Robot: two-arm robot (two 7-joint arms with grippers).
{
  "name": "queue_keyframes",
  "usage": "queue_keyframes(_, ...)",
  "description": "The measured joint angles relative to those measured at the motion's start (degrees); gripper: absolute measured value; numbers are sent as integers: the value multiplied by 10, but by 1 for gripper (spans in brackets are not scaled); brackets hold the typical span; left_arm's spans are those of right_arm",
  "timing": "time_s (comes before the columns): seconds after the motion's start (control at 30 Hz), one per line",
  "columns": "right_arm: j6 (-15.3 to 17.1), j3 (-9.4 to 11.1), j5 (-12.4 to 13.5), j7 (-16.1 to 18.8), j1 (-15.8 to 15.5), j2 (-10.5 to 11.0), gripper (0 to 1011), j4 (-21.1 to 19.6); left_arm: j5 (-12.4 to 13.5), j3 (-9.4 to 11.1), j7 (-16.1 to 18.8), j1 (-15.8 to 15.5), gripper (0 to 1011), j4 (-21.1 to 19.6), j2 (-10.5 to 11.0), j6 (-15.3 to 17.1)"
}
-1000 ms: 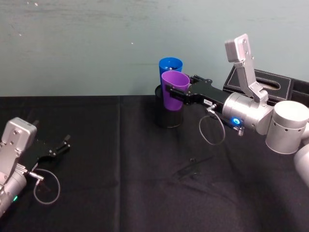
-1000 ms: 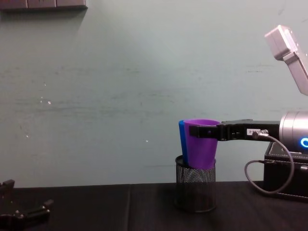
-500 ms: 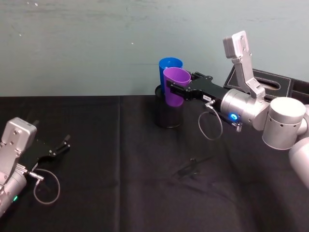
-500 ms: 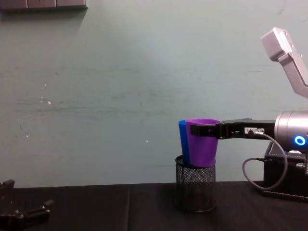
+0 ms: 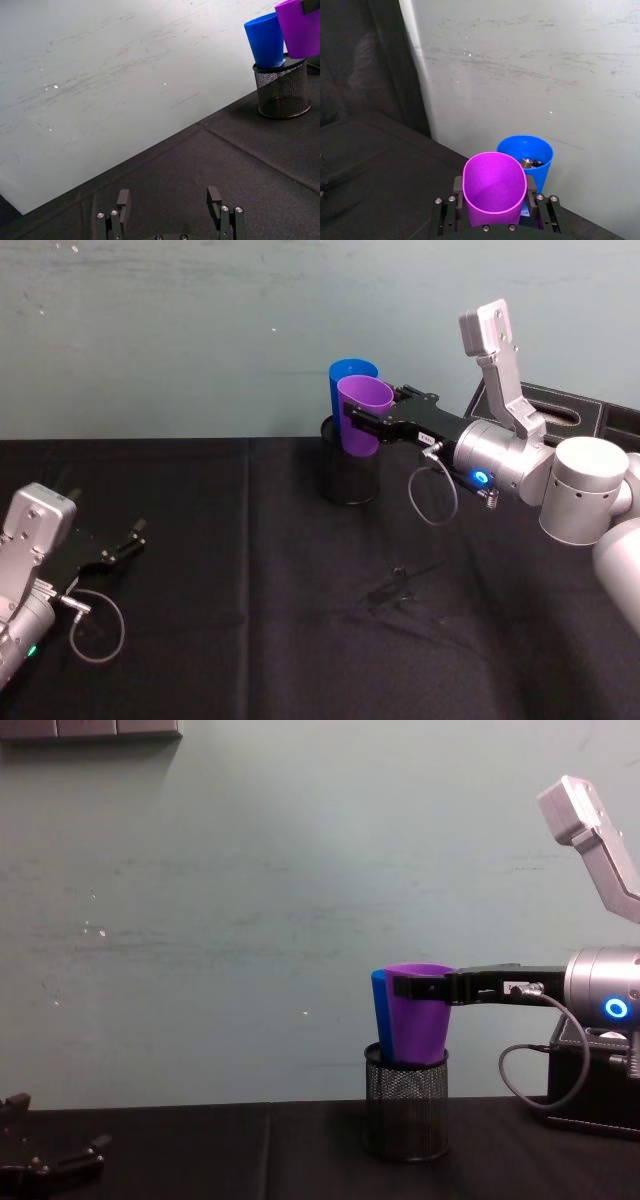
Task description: Pick up one cup with a gripper and tap it against the other cup.
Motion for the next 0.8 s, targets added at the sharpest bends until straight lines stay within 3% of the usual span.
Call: queue_keyframes(0.8,-3,12,-8,4,6,-11,707,16,0,0,0,0,1000,0,0,0)
